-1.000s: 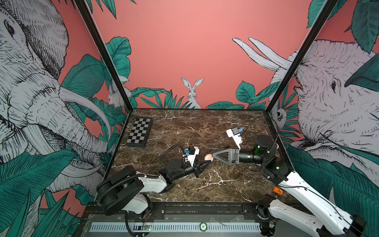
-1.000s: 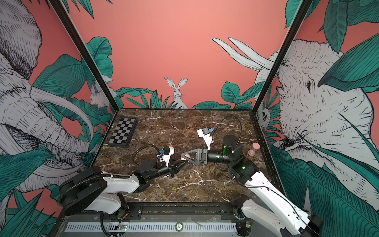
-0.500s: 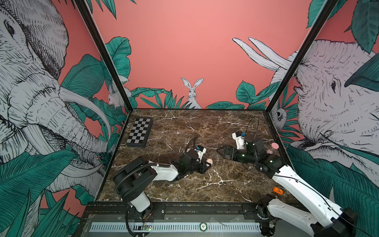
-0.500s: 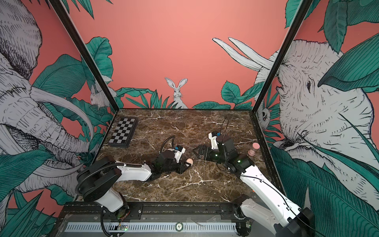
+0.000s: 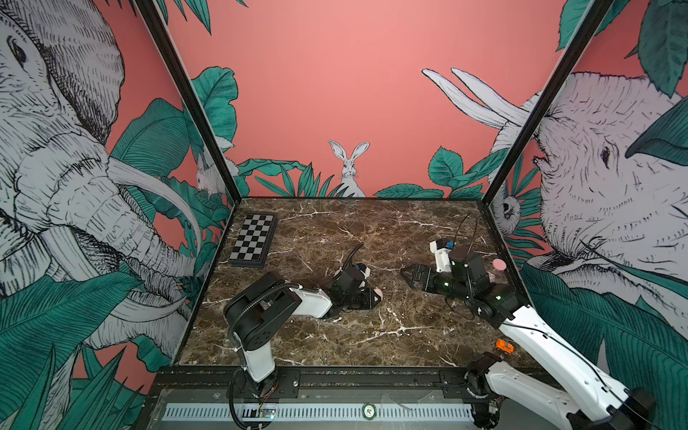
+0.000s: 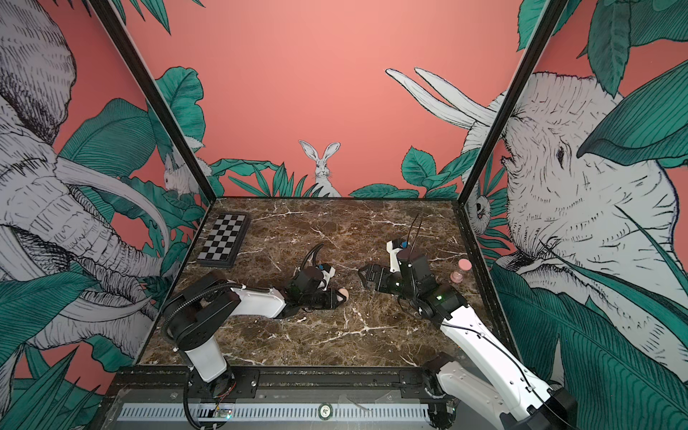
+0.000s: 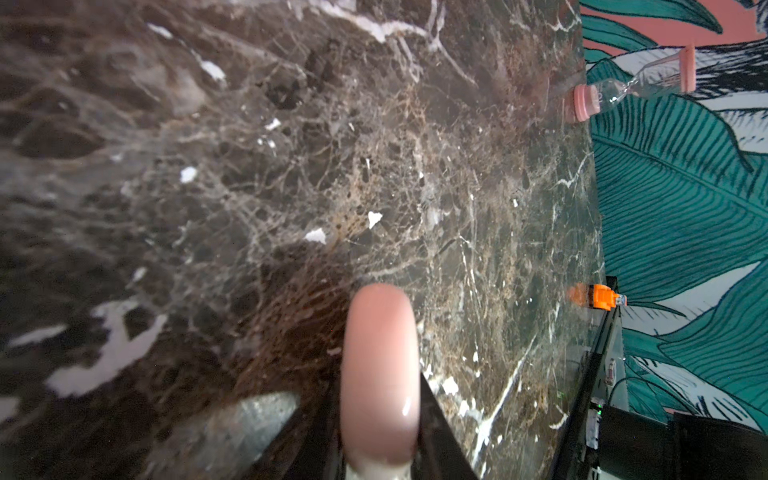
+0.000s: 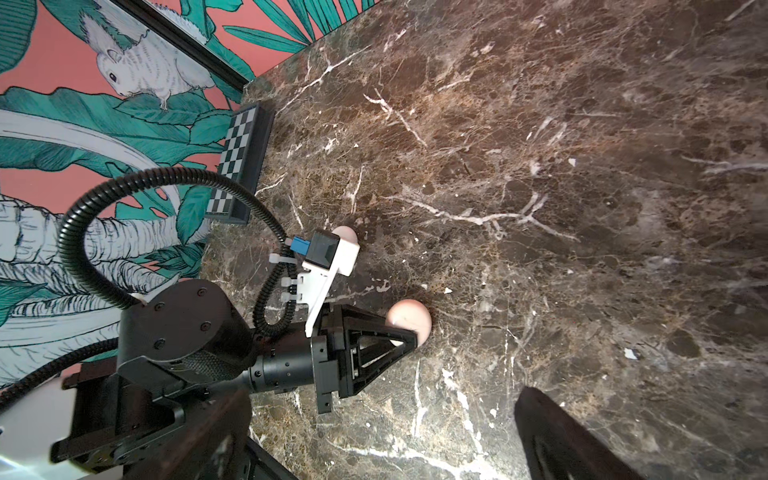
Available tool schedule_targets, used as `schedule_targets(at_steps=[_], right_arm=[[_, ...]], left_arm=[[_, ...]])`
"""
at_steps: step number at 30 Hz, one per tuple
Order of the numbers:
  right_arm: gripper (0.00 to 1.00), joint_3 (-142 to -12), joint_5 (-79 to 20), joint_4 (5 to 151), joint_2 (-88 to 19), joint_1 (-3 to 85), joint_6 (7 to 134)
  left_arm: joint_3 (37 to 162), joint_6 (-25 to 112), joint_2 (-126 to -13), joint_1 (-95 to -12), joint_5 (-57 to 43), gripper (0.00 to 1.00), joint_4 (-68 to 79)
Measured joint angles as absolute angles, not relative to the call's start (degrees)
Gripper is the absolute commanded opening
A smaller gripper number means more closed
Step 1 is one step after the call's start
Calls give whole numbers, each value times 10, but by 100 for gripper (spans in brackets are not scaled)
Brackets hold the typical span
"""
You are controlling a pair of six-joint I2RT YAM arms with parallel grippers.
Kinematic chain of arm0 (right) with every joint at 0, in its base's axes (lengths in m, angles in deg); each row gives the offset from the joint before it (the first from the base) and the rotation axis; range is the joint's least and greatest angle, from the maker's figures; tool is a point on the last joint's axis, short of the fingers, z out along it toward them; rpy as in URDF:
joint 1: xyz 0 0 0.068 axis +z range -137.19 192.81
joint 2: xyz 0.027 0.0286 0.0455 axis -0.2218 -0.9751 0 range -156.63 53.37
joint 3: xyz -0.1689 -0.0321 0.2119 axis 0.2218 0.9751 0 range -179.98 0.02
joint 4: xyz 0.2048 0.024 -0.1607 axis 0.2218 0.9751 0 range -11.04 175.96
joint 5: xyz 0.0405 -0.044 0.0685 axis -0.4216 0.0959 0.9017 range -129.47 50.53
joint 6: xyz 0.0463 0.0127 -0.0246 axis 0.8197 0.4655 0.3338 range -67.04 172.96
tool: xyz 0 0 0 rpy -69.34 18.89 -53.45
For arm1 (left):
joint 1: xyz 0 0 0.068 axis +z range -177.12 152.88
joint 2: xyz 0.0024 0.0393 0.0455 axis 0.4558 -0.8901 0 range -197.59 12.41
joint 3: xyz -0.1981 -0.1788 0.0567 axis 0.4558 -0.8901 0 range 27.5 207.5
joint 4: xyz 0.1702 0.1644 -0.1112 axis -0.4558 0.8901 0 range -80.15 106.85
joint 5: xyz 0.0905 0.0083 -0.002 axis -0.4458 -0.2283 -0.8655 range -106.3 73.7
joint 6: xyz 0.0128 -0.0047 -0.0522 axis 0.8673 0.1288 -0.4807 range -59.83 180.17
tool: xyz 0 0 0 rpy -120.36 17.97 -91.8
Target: Insert the wireless bluetooth earbuds into the charging case
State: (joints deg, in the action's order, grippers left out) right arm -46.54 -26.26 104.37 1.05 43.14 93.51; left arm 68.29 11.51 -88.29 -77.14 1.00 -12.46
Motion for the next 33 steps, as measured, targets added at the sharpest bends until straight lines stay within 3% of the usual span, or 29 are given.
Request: schedule_targets(at_steps=[5,8,9,18,24,29,33], right_arm=[[98,-467,-276,1059,14,427,924],[98,-469,-298,1073,18,423,913],[98,-468,-308,1076,20,421,910],[98,-417,-522,1056,56,392,863],[98,-314,-713,899,56,343,771],[98,-273,-812,722,-73,263,694],[98,-271,-840,581,-212,247,620]], left_arm=[[702,119,-868,-770,16,71,-82],[707,128,-841,-770,5,97,-32],[708,128,-831,-769,0,99,-16],[785,190,-743,-756,-68,99,194],[807,285,-642,-712,-198,99,259],[738,392,-565,-671,-369,99,171],[683,449,-582,-584,-443,99,101]])
